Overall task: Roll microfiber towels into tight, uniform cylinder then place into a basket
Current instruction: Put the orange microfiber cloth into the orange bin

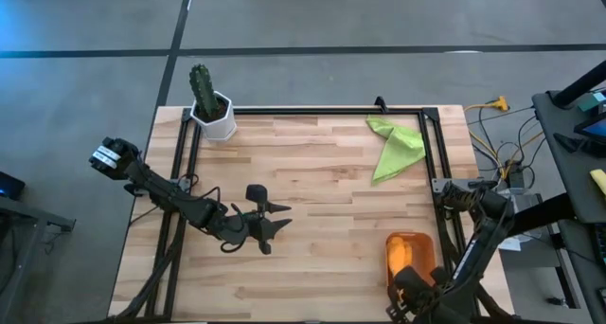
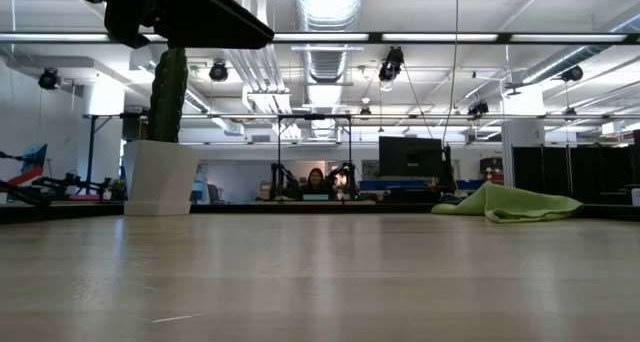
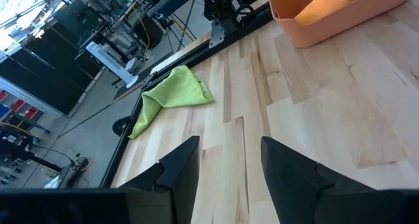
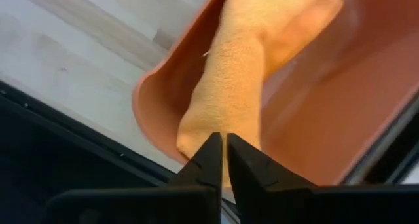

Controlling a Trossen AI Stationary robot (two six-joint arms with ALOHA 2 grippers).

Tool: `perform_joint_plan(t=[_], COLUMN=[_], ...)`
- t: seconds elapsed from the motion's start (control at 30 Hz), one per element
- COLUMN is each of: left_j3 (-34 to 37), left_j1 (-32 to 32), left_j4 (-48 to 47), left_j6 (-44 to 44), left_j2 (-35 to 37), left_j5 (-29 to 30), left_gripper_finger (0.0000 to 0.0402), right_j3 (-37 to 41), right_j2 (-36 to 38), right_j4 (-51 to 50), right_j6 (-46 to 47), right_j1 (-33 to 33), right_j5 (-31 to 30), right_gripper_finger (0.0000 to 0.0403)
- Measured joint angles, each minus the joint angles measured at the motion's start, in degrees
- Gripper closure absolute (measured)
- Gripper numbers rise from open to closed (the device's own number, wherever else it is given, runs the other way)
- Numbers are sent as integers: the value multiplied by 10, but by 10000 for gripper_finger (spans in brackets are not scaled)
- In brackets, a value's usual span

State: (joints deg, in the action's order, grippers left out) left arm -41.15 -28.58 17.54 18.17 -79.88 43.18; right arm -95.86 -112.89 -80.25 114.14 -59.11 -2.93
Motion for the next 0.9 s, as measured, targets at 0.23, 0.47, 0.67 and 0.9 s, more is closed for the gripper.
perform_joint_plan(t=[0.23, 0.47, 0.67, 0.9], left_j3=[0, 0, 0, 0], left_j1=[0, 0, 0, 0], left_j4=[0, 0, 0, 0], left_j6=[0, 0, 0, 0], left_j2=[0, 0, 0, 0], left_j5=[1, 1, 1, 1], left_gripper_finger=[254, 254, 254, 254], right_j3=[29, 92, 156, 146], right_j2=[-13, -13, -13, 8], right_j4=[46, 131, 222, 182], right_j6=[-17, -21, -60, -69], right_j1=[1, 1, 6, 8], right_j5=[5, 15, 14, 11], right_gripper_finger=[393, 394, 394, 394])
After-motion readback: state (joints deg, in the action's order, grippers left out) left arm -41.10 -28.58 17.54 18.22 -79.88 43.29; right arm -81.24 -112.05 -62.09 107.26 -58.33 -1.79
